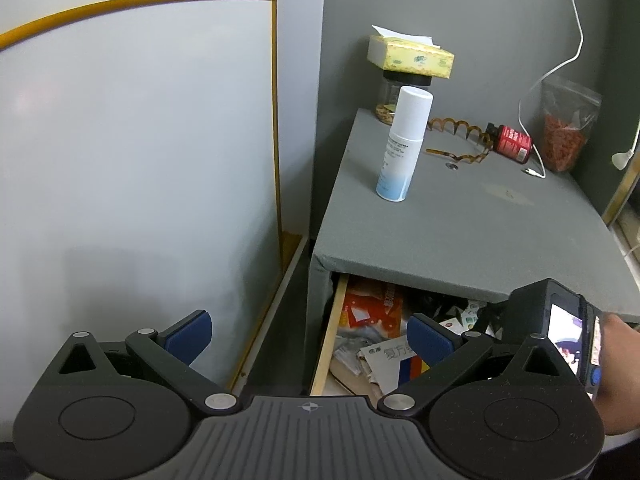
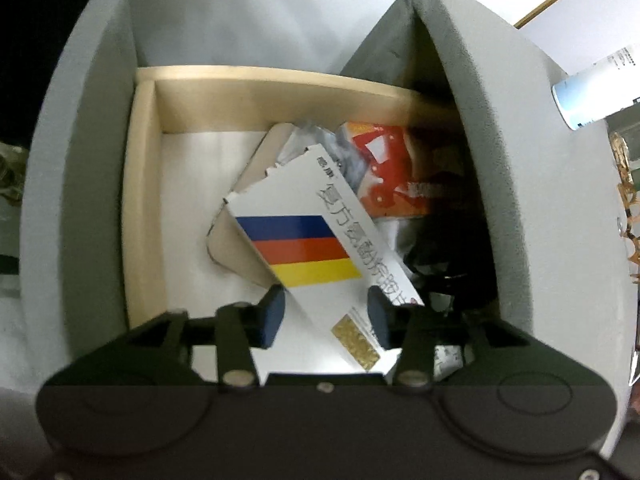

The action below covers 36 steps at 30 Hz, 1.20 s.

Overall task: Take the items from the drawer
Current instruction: 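Grip the white box with blue, red and yellow stripes with the right gripper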

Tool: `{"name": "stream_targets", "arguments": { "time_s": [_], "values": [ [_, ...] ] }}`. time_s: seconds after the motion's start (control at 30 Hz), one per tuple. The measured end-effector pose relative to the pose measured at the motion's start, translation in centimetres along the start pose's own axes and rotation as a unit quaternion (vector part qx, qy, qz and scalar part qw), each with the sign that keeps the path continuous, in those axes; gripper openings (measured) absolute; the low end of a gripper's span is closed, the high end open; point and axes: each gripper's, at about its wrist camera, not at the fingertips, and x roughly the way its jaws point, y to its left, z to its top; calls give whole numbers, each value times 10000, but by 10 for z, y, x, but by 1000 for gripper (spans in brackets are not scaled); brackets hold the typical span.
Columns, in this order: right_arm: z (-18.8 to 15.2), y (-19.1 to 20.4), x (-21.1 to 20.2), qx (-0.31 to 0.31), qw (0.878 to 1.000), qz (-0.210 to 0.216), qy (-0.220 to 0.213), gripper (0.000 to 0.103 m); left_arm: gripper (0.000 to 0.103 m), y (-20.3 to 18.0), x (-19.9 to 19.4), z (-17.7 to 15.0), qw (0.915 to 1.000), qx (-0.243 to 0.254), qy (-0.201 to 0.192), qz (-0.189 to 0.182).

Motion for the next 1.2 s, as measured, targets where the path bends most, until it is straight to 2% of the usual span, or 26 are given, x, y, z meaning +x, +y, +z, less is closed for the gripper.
{"name": "stream_targets", "arguments": {
  "time_s": [0.07, 0.1, 0.17, 0.27, 0.4, 0.53, 0.7, 0.77, 0.87, 0.9, 1.1, 1.2],
  "values": [
    [-3, 0, -11, -22, 9998, -118, -146, 18, 103, 0, 0, 0, 10000, -15, -4, -20],
    [-5, 1, -21, -13, 9993, -250, -285, 14, 103, 0, 0, 0, 10000, -21, -6, -33],
    [2, -22, -35, 132, 9972, -509, -526, 9, 103, 1, -1, -1, 10000, -18, 3, -43],
    [2, -38, -43, 399, 9959, -504, -635, 6, 103, 1, 0, 0, 10000, -18, 8, -61],
    [1, -42, -38, 315, 9964, -562, -553, 5, 103, 2, 0, 0, 10000, -47, 10, -44],
    [36, -39, -18, 303, 9970, -535, -476, 4, 103, 2, -1, -1, 10000, -54, 6, -40],
    [35, -38, -20, 28, 9988, -328, -376, 6, 103, 1, -2, -1, 10000, -7, -5, -40],
    [35, -42, -16, 8, 9991, -236, -340, 13, 103, 2, -2, -1, 10000, -12, -3, -46],
    [32, -38, -20, -58, 9976, -524, -459, 25, 103, 3, -2, -1, 10000, -29, -3, -51],
    [32, -39, -20, -33, 9974, -532, -482, 25, 103, 3, -2, -1, 10000, -31, -2, -54],
    [33, -39, -15, 63, 9990, -147, -415, 30, 103, 1, -3, -1, 10000, 12, -1, -78],
    [33, -41, -10, 186, 9992, 118, -339, 25, 103, 1, -3, -1, 10000, 9, -4, -78]
  ]
}}
